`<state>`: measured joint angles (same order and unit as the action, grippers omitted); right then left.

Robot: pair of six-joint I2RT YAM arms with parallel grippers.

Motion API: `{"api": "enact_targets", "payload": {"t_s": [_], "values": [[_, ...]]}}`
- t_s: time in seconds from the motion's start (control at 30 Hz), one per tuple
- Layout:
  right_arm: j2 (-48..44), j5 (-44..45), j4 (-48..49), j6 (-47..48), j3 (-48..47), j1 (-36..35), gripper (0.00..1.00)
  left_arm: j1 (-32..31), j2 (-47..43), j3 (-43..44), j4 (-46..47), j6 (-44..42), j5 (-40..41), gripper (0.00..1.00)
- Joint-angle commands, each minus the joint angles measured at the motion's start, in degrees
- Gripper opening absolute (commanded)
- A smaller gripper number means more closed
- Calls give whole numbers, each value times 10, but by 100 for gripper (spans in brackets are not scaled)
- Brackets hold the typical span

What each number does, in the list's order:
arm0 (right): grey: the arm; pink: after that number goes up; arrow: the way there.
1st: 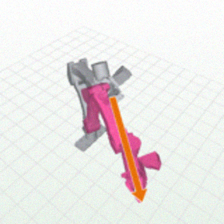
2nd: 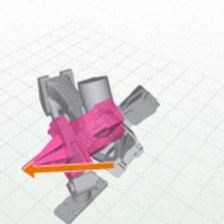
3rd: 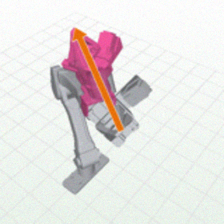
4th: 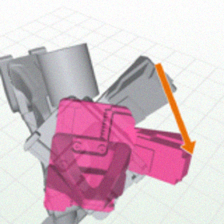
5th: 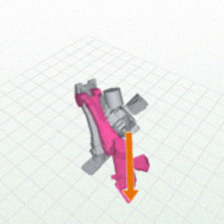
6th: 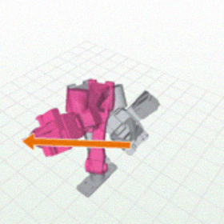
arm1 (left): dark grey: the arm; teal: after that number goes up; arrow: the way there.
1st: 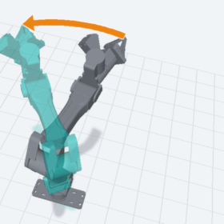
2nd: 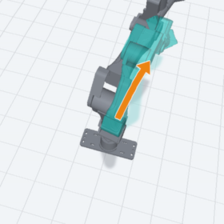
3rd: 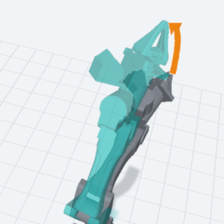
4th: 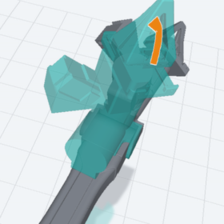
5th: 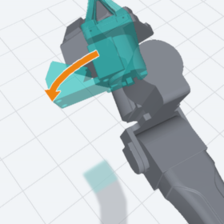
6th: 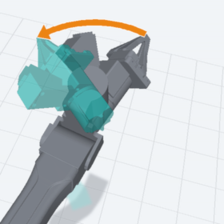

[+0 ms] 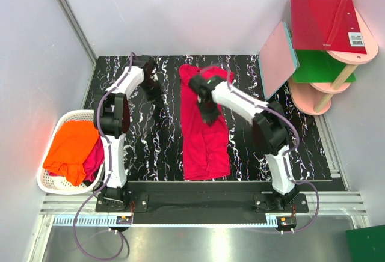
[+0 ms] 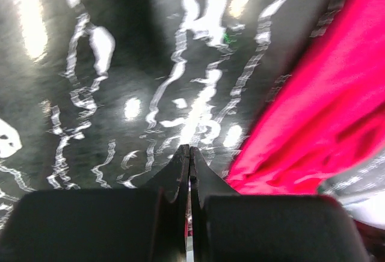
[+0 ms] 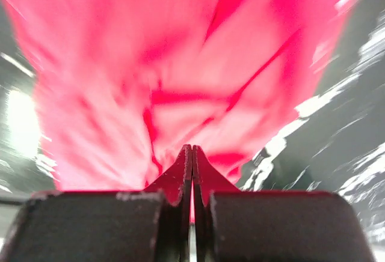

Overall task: Fold and stack the t-shirts
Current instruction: Rotate the tshirt 90 degrees

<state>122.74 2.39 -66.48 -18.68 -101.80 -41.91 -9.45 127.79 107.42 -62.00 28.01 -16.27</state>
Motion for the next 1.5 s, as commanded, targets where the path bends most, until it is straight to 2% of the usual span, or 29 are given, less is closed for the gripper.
{"api": "enact_targets", "payload": {"t_s": [0.0,0.07,0.17,0.2,0.27,0.3,0.4,0.83,1.03,1.17,1.27,1.43,1.47], "values": [[-55,91,71,24,-141,86,0,-12,-21,91,82,41,-73,0],[-36,104,105,29,-169,114,0,-15,-6,129,92,63,-90,0],[53,111,133,40,-258,161,0,-14,28,202,94,79,-118,0],[117,104,122,40,-331,172,0,-11,37,217,94,84,-124,0],[181,85,109,37,-405,195,0,-8,39,217,97,95,-142,0],[240,82,97,37,-477,199,0,-5,36,208,101,97,-147,0],[320,80,89,29,-572,204,0,4,22,175,119,114,-172,0],[388,65,171,22,-583,227,0,15,-11,85,160,147,-224,0],[431,91,262,42,-628,231,0,14,-27,47,160,135,-225,0],[428,134,376,74,-617,242,0,9,-43,9,160,129,-227,0],[422,121,392,70,-618,256,0,3,-53,-4,161,125,-231,0],[359,1,356,28,-608,267,0,-21,-68,-4,165,107,-233,0],[321,-14,340,23,-602,268,9,-35,-72,5,165,99,-237,2]]}}
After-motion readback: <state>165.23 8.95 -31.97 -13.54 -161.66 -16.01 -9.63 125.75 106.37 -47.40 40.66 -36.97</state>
